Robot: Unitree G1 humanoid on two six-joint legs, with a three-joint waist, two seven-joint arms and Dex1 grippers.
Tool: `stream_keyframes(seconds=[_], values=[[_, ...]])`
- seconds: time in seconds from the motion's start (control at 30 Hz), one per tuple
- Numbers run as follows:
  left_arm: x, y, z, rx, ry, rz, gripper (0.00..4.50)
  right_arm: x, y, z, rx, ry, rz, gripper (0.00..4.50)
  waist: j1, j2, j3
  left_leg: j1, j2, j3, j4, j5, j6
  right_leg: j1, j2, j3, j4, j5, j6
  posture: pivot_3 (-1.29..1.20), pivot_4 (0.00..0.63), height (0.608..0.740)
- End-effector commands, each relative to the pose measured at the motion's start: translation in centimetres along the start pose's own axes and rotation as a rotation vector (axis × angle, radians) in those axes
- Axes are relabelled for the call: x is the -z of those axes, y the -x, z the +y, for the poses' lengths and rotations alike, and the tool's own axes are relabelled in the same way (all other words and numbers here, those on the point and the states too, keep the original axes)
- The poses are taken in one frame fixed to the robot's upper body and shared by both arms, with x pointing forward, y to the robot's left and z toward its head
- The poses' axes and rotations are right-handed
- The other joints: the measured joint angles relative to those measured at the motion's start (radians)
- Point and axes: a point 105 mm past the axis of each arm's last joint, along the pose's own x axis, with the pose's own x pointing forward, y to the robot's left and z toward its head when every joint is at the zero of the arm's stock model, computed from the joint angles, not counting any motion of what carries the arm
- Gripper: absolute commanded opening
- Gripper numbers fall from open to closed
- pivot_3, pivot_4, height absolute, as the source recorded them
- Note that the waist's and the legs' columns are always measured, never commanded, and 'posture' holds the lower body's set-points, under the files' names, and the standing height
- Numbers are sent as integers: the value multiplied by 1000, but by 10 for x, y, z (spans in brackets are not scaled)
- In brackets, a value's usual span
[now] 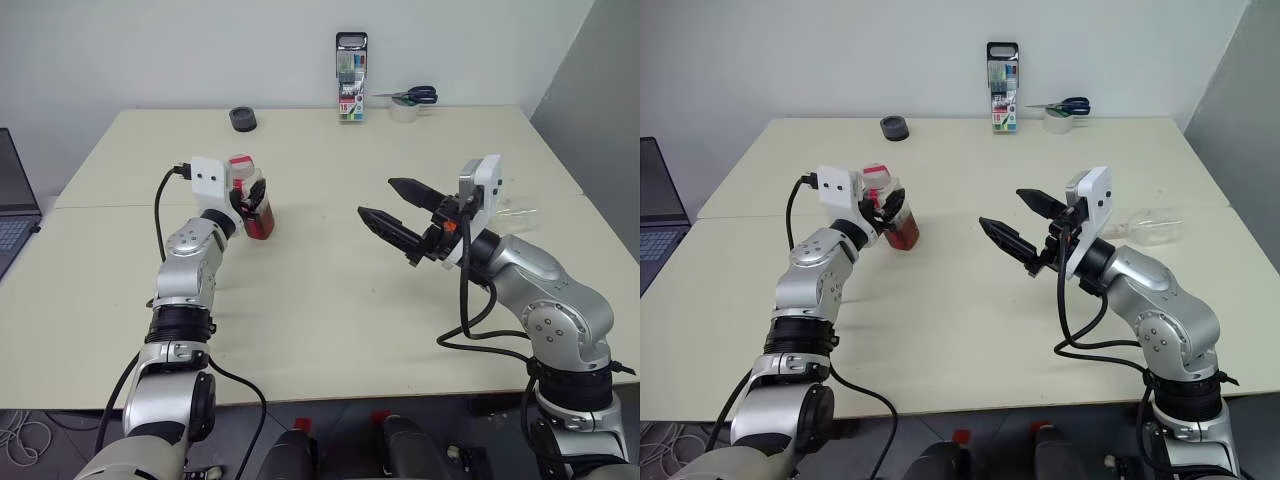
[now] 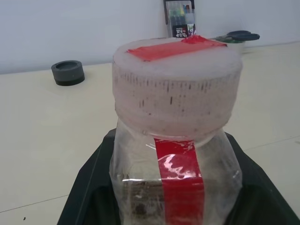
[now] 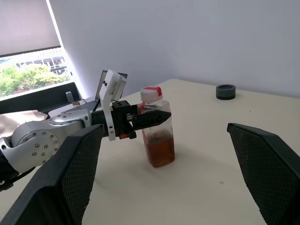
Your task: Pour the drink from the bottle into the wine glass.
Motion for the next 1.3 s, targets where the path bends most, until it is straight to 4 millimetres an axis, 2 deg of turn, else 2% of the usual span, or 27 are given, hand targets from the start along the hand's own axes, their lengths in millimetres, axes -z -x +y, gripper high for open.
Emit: stream_keyframes(seconds=[0.03,0.57,0.77,0.83,1.0,1.07,1.2,1.3], values=[[-30,-1,2,-10,-34,-92,1960,-10,1,5,-11,34,-38,4500,0,0,0,0,0,0,0,0,0,0,0,0,0,0,0,0,150,740],[-33,7,5,-10,-51,-75,1960,-7,-4,5,-11,44,-45,4500,0,0,0,0,0,0,0,0,0,0,0,0,0,0,0,0,150,740],[-34,9,-3,15,-47,-77,1960,-9,-6,7,-24,50,-46,4500,0,0,0,0,0,0,0,0,0,0,0,0,0,0,0,0,150,740],[-37,8,-16,71,-45,-79,1960,-11,-8,7,-26,64,-41,4500,0,0,0,0,0,0,0,0,0,0,0,0,0,0,0,0,150,740],[-45,11,-71,342,-72,-77,1960,-14,-13,5,-49,77,-23,4500,1,0,0,0,0,0,0,0,0,0,0,0,0,0,0,0,150,740],[-50,16,-97,478,-77,-92,1960,-17,-17,5,-56,71,-24,4500,0,0,0,0,0,0,0,0,0,0,0,0,0,0,0,0,150,740],[-54,32,-134,732,-94,-84,1960,-22,-23,6,-71,61,-32,4500,-1,0,0,0,0,1,0,0,0,0,0,0,0,0,0,0,150,740],[-55,39,-148,863,-102,-68,1960,-23,-26,6,-61,76,-22,4500,-3,0,0,0,0,1,0,0,0,0,1,1,0,0,0,0,150,740]])
